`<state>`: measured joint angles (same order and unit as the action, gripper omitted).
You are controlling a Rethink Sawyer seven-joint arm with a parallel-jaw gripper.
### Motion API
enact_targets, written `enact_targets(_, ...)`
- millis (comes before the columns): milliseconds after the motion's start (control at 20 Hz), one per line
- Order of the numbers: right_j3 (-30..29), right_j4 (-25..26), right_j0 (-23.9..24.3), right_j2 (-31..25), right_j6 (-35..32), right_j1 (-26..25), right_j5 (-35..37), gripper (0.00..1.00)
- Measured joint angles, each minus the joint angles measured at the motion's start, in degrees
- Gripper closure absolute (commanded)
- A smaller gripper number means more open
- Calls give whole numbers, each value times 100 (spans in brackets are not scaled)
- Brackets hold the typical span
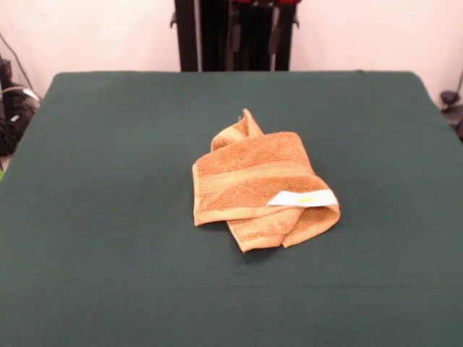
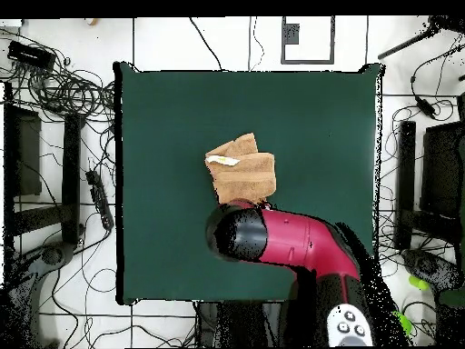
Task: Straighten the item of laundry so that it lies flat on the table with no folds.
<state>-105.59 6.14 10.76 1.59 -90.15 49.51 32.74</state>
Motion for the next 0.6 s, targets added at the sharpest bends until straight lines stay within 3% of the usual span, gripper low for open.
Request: enact_targets(600,686,136,236,-177,0,-702,0,0)
